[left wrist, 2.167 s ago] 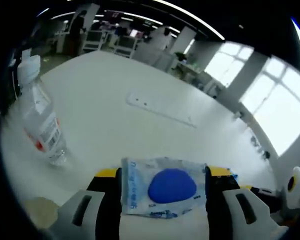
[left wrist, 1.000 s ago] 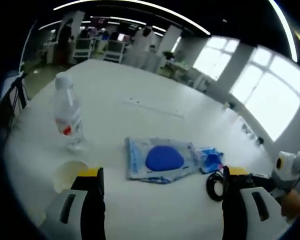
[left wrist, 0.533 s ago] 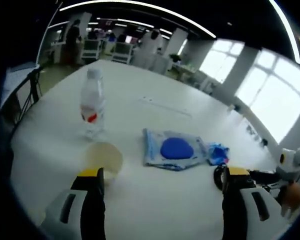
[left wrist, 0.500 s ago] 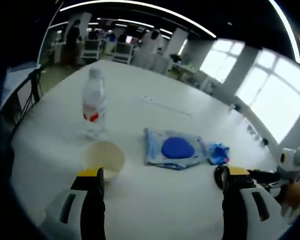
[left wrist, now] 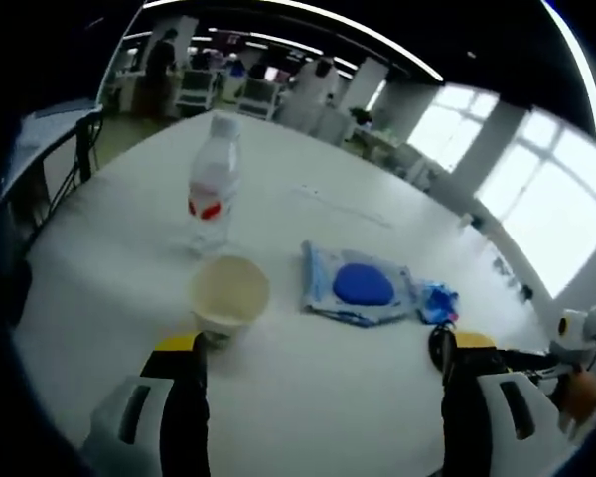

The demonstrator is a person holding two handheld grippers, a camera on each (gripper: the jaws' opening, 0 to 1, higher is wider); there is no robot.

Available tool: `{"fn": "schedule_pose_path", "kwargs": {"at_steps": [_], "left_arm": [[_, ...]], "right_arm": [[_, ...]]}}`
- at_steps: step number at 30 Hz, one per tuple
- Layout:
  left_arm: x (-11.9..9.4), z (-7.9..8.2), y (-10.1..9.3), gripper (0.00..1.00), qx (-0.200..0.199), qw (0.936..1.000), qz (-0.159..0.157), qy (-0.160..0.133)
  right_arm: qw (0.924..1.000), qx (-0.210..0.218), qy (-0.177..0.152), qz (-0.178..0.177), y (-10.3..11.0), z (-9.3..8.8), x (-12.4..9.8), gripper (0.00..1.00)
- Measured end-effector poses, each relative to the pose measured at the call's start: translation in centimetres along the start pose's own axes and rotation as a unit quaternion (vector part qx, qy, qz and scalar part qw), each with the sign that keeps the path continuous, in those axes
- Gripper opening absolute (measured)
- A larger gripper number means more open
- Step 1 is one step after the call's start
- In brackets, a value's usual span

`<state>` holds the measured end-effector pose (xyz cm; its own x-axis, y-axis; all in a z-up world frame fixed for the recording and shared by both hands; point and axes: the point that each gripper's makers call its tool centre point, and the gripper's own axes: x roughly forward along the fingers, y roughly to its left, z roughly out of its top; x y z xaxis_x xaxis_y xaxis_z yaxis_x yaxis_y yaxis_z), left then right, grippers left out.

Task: Arrange the tabletop items into an orderly group along one side of the table until the central work area is clear of visible clutter.

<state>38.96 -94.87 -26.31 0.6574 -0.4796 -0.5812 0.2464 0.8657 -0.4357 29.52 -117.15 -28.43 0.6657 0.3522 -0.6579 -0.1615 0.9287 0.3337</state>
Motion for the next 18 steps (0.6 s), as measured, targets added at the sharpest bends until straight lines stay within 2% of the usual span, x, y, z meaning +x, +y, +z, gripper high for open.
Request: {"fn": "schedule_pose_path", "kwargs": {"at_steps": [8,13,18], "left_arm": [[-0.2,-0.7,0.2,0.95,-0.004,1.0000,0.000,0.009],[-0.3,-0.4,1.0,0.95,-0.020,0.9998,0.004,0.005],[-0.4,-0.1,1.1,0.94,-0.008,0.9999,0.006,0.004]], "right_arm": [[0.9998,0.020,-0.004,-0.007,-0.8,-0.9,-0.9,0.84],[0.9990,0.042,-0.003,-0.013,-1.5,-1.7,-1.3,0.83],[0.9988,0.046,-0.007,-0.015,-1.6,-1.7,-1.7,0.83]]}}
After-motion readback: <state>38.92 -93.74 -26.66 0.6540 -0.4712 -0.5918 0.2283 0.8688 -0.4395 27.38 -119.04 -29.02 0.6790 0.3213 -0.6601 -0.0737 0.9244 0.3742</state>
